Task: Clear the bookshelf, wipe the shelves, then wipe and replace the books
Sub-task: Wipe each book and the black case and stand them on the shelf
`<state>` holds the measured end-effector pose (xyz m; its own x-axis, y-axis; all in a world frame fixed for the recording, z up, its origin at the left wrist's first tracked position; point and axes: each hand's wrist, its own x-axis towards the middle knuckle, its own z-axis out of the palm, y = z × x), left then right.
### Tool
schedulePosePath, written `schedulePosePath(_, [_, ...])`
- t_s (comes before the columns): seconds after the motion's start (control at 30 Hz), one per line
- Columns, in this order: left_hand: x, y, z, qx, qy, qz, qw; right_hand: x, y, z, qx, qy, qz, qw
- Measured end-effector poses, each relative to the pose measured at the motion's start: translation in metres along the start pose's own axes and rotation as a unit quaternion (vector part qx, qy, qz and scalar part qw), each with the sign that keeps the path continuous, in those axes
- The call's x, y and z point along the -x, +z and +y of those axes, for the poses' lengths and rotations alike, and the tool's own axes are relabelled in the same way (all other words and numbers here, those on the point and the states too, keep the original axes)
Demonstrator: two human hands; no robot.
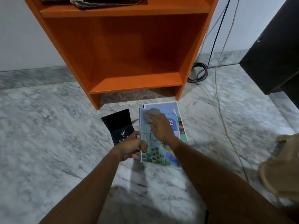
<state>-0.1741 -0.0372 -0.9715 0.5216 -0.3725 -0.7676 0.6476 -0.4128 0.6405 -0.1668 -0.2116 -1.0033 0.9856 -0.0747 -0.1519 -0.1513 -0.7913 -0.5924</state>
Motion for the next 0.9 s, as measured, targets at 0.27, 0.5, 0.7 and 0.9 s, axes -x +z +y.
schedulePosePath(0.27, [-0.031,0.026,0.003,0.084,0.080,0.074,0.990,0.003,0.020,0.014,-0.125,0.002,0.003,0.992])
schedulePosePath(0.5, [0.006,0.018,0.029,0.009,0.200,0.076,0.977,0.005,-0.027,-0.012,-0.107,-0.001,0.143,0.984])
schedulePosePath(0.7, [0.062,0.011,0.052,0.059,0.284,0.082,0.953,0.017,-0.054,0.002,-0.168,0.118,0.193,0.960])
schedulePosePath(0.9, [0.105,0.002,0.088,0.068,0.364,0.106,0.923,0.044,-0.068,-0.022,-0.279,0.180,0.308,0.892])
